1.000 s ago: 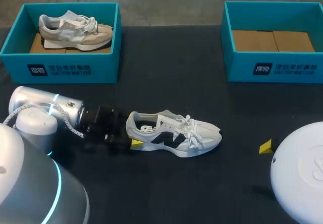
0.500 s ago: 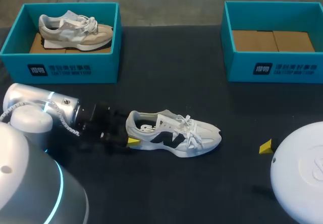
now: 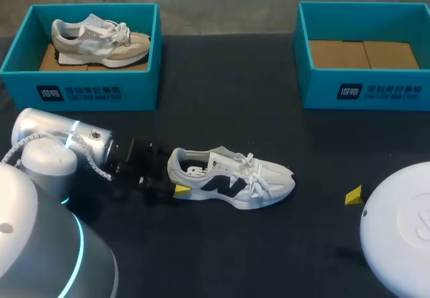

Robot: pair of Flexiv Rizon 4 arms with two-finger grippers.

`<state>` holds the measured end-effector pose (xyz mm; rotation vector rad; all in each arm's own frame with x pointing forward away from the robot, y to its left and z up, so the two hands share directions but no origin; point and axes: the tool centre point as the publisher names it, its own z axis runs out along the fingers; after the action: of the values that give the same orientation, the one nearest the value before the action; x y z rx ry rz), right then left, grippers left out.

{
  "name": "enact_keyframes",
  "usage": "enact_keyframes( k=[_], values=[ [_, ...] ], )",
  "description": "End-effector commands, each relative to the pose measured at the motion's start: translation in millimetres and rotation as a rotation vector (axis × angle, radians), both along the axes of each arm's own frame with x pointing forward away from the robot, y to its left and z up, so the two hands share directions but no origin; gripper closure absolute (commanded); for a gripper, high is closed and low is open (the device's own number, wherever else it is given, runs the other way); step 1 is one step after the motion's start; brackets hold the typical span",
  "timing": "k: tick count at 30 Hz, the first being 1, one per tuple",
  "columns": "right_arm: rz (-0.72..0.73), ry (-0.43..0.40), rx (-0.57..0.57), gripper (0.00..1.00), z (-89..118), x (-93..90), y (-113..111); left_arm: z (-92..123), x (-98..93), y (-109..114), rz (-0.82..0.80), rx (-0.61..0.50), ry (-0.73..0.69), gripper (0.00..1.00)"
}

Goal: Take the shoe out of the shoebox, open the shoe tongue, remove and reinsert the insole, then place the shoe into the shoebox

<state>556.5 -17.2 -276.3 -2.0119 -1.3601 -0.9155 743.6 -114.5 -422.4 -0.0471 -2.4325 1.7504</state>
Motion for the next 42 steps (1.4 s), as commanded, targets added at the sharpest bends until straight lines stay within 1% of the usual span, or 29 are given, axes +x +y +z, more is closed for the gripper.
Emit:
enact_keyframes(
  k=[1,10,17,18,19,42],
  values=[
    [-0.003,-0.001,-0.004,0.00,1.0,-1.5,1.1,-4.0,0.6,-5.2,0.006,0.006,-0.004,0.00],
    [-0.003,-0.001,-0.004,0.00,1.0,-1.5,1.1,-4.6,2.6,-5.5,0.012,0.007,-0.004,0.00],
    [-0.003,-0.001,-0.004,0.00,1.0,-1.5,1.1,-5.7,2.0,-10.0,0.005,0.005,-0.004,0.00],
    [-0.003,-0.001,-0.004,0.00,1.0,-1.5,1.1,-6.0,2.5,-10.3,0.005,0.005,-0.005,0.65],
    [-0.003,-0.001,-0.004,0.00,1.0,-1.5,1.1,-6.1,2.8,-10.4,0.005,0.003,-0.007,1.00],
    [-0.003,-0.001,-0.004,0.00,1.0,-1.5,1.1,-6.8,2.5,-7.8,-0.006,-0.008,-0.006,1.00]
  ],
)
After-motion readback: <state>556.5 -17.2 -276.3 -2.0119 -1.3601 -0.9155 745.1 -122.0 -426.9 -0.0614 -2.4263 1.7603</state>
